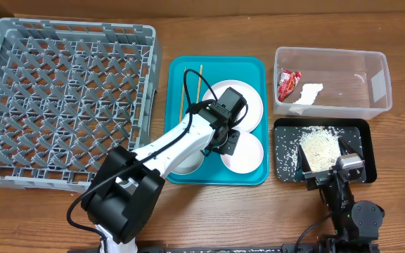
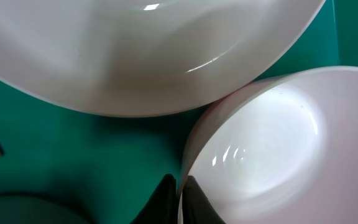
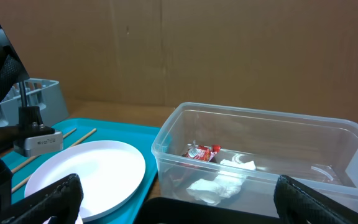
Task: Sort waste into correct bins and load items into the dishwasher
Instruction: 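Reach the left gripper to the empty bowl and grasp its rim, then carry the bowl with the left gripper into the dish rack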
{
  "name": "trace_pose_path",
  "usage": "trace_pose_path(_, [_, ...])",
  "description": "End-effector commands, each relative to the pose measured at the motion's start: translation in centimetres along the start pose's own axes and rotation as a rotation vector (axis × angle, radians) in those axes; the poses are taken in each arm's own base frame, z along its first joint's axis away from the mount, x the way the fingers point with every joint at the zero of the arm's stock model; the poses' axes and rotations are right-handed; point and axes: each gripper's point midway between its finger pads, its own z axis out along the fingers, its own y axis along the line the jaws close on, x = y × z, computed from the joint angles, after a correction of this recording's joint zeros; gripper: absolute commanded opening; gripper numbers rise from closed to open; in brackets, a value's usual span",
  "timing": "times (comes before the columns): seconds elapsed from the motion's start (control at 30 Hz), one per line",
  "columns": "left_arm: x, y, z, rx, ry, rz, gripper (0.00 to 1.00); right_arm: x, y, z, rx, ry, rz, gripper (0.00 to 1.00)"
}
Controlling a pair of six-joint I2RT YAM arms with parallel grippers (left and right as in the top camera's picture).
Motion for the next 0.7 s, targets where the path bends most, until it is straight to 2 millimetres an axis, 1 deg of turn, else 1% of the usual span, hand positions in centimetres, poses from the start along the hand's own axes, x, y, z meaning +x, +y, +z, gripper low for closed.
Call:
trace_pose_path(0.0, [-0.2, -0.1, 0.1, 0.0, 0.002, 0.002, 0.04, 0.1, -0.2, 0.0, 0.006, -0.008, -0.002, 1.0])
trace_pose_path(0.07, [-0.3, -0.1, -0.2, -0.001, 0.003, 0.002, 0.04, 0.1, -0.2, 0.0, 0.006, -0.008, -0.002, 1.0])
trace_pose_path(0.13, [-0.6, -0.3, -1.1, -0.003, 0.005, 0.001, 0.04, 0.1, -0.2, 0.0, 0.006, -0.008, -0.002, 1.0])
trace_pose_path(0.17, [-1.2, -0.4, -2.5, -0.012, 0.004, 0.001, 0.04, 0.1, -0.2, 0.0, 0.006, -0.008, -0.002, 1.0])
trace_pose_path(0.2, [-1.6, -0.3, -3.4, -0.027, -0.001, 0.001, 0.04, 0.1, -0.2, 0.0, 0.006, -0.008, -0.002, 1.0])
trace_pose_path(0.23, [-2.2, 0.0, -4.7, -0.06, -0.011, 0.0, 0.04, 0.1, -0.2, 0.0, 0.006, -0.008, -0.002, 1.0])
trace_pose_path(0.3, [-3.2, 1.4, -7.8, -0.168, -0.04, -0.001, 0.04, 0.1, -0.2, 0.0, 0.006, -0.008, -0.002, 1.0])
trace_pose_path(0.33, [-4.3, 3.9, -11.9, -0.329, -0.086, -0.024, 0.04, 0.1, -0.2, 0.0, 0.006, -0.008, -0.002, 1.0])
trace_pose_path(0.37, [-4.6, 5.2, -13.7, -0.402, -0.108, -0.043, 0.04, 0.1, -0.2, 0.0, 0.007, -0.008, -0.002, 1.0])
trace_pose_path(0.4, [-4.9, 6.8, -16.1, -0.498, -0.135, -0.068, 0.04, 0.1, -0.2, 0.0, 0.007, -0.008, -0.002, 1.0])
trace_pose_path(0.47, [-4.9, 9.7, -19.6, -0.656, -0.174, -0.117, 0.04, 0.1, -0.2, 0.0, 0.006, -0.008, -0.002, 1.0])
trace_pose_path(0.53, [-4.6, 12.4, -22.6, -0.794, -0.203, -0.174, 0.04, 0.1, -0.2, 0.0, 0.007, -0.008, -0.002, 1.0])
trace_pose_path(0.57, [-4.3, 13.6, -23.7, -0.854, -0.21, -0.202, 0.04, 0.1, -0.2, 0.0, 0.006, -0.008, -0.002, 1.0])
trace_pose_path(0.67, [-3.2, 16.7, -25.7, -0.97, -0.2, -0.276, 0.04, 0.1, -0.2, 0.0, 0.006, -0.008, -0.002, 1.0])
